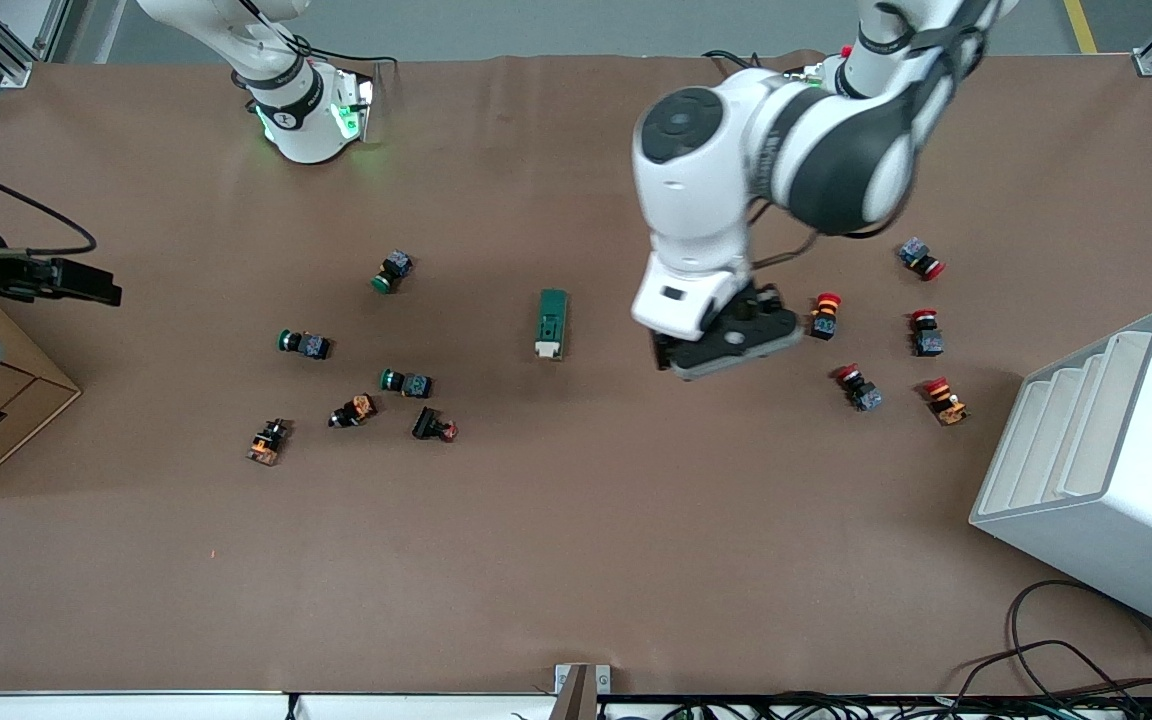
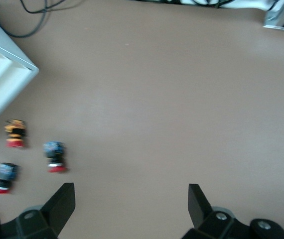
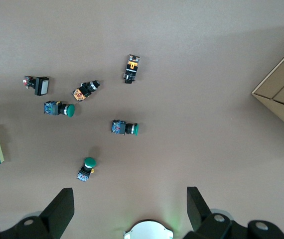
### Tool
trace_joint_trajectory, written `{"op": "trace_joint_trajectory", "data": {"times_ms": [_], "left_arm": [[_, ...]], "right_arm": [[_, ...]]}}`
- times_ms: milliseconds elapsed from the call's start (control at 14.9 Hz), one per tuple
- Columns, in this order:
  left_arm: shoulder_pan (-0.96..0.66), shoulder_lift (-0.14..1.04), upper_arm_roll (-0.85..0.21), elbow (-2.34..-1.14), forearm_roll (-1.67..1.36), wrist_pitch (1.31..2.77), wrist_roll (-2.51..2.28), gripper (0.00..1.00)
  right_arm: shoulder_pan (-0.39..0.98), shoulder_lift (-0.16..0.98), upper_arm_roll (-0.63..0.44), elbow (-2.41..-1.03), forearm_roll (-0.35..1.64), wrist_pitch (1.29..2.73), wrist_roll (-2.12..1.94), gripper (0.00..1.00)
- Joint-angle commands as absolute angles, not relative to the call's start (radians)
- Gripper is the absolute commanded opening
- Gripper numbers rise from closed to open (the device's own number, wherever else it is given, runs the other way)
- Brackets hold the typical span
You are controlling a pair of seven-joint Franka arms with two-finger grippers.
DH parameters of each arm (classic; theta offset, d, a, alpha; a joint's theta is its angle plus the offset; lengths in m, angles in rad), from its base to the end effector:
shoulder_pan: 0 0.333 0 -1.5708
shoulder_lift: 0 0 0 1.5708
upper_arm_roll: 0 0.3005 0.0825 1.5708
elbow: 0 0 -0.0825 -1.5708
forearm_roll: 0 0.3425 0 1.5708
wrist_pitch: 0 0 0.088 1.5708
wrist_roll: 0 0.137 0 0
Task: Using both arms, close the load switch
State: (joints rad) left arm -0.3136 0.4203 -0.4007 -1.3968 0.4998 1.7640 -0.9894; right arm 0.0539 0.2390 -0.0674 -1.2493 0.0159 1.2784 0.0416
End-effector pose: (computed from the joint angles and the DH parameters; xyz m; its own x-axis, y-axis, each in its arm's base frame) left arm 0.5374 -0.3389 0.4510 0.9527 0.1695 0.2525 0.2234 -0.9534 -0.2029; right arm 0.5433 -0.0001 0.5638 0.9768 -0.0516 -0.2077 -0.0509 -0.9987 0.0087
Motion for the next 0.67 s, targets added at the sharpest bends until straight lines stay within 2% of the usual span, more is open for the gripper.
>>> {"op": "trace_joint_trajectory", "data": {"times_ms": [0, 269, 605], "left_arm": [[-0.217, 0.416, -0.413, -1.339, 0.422, 1.712, -0.827, 1.00], [-0.088, 0.332, -0.413, -1.339, 0.336, 1.706, -0.614, 1.00], [0.079, 0.207, -0.410, -1.339, 0.180, 1.519, -0.372, 1.00]], "right_arm": [[0.048, 0.163, -0.061, -1.317, 0.020, 1.259, 0.034, 1.00], [0.029, 0.112, -0.057, -1.380, 0.020, 1.273, 0.031, 1.00], [-0.015, -0.011, -0.011, -1.529, 0.018, 1.351, -0.032, 1.00]]}}
